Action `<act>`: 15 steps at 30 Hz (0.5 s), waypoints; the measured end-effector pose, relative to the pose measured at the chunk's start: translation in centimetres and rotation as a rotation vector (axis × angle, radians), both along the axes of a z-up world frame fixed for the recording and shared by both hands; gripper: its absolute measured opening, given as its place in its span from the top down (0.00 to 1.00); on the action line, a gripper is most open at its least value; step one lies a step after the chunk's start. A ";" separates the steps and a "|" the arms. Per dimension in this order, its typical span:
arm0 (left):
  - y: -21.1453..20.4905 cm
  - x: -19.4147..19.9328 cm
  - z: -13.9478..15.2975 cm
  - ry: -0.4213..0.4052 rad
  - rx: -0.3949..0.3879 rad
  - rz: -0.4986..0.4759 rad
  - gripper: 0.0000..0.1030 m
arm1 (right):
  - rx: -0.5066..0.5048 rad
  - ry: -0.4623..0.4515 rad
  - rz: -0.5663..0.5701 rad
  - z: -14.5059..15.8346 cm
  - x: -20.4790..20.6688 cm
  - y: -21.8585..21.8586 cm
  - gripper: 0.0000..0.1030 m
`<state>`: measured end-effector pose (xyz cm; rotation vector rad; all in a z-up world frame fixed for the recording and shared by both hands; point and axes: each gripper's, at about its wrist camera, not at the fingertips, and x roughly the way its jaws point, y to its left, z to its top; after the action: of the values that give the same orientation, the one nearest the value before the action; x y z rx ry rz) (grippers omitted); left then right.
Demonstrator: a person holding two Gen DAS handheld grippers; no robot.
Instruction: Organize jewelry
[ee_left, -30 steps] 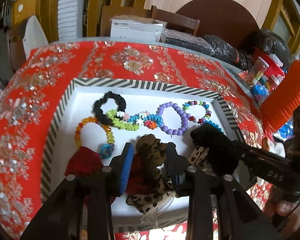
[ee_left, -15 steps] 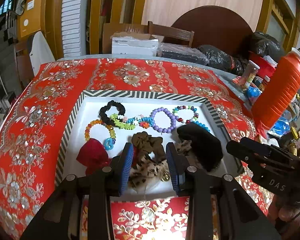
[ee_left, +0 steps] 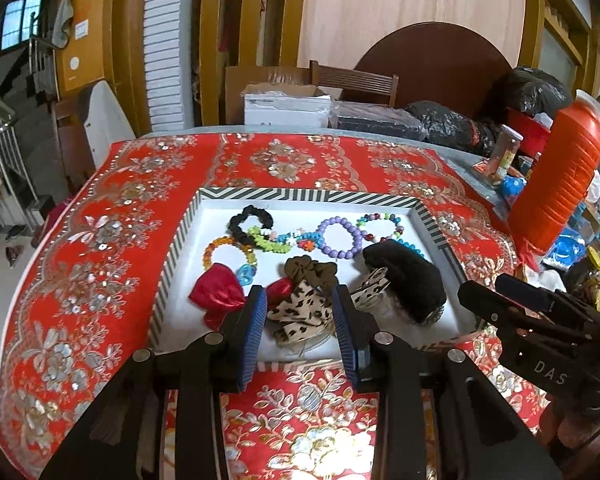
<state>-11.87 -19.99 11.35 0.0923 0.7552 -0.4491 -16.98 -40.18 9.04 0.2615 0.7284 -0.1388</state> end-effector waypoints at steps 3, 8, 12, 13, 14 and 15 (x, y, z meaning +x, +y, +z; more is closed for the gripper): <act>0.2 -0.4 0.1 -0.003 0.003 0.003 0.72 | -0.002 0.004 0.004 0.0 -0.1 0.3 0.37; 0.6 -0.6 0.3 -0.011 0.002 0.012 0.72 | -0.019 0.003 0.005 0.1 -0.4 0.7 0.37; 0.8 -0.9 0.4 -0.026 0.005 0.026 0.72 | -0.040 0.004 0.005 0.1 -0.6 1.2 0.37; 0.8 -1.0 0.4 -0.026 0.011 0.029 0.72 | -0.043 0.007 0.003 0.1 -0.5 1.3 0.37; 0.7 -1.0 0.3 -0.027 0.016 0.031 0.72 | -0.045 0.009 0.001 0.1 -0.5 1.3 0.37; 0.7 -1.0 0.3 -0.030 0.019 0.034 0.72 | -0.044 0.009 -0.002 0.1 -0.6 1.4 0.37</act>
<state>-12.89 -19.27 11.66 0.1039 0.7311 -0.4075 -17.57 -38.83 9.14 0.2195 0.7333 -0.1580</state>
